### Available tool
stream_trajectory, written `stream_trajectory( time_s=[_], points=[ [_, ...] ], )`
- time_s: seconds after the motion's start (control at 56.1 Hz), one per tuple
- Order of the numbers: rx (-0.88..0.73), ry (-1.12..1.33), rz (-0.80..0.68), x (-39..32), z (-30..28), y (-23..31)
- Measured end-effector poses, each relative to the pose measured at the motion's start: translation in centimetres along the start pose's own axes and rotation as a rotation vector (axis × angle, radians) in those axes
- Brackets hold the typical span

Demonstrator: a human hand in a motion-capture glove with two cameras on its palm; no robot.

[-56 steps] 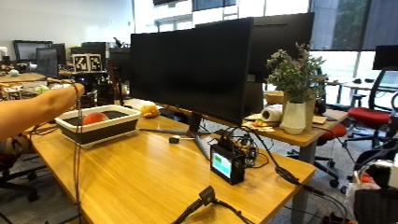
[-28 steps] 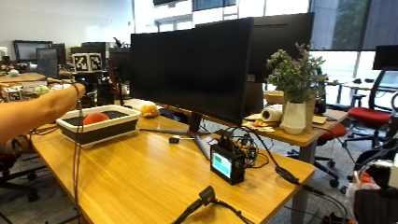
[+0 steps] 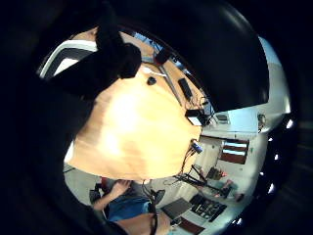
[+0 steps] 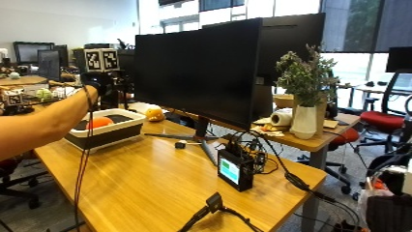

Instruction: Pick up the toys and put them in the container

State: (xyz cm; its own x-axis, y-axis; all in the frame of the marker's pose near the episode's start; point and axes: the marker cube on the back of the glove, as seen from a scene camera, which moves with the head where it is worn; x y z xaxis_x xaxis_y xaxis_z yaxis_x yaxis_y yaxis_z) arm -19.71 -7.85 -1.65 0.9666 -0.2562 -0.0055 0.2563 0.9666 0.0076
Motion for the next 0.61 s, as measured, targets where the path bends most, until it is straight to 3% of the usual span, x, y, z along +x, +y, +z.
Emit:
stream_trajectory(
  time_s=[0.607],
  points=[
    [-0.061, -0.032, 0.269, 15.2, 3.1, 11.5]
  ],
)
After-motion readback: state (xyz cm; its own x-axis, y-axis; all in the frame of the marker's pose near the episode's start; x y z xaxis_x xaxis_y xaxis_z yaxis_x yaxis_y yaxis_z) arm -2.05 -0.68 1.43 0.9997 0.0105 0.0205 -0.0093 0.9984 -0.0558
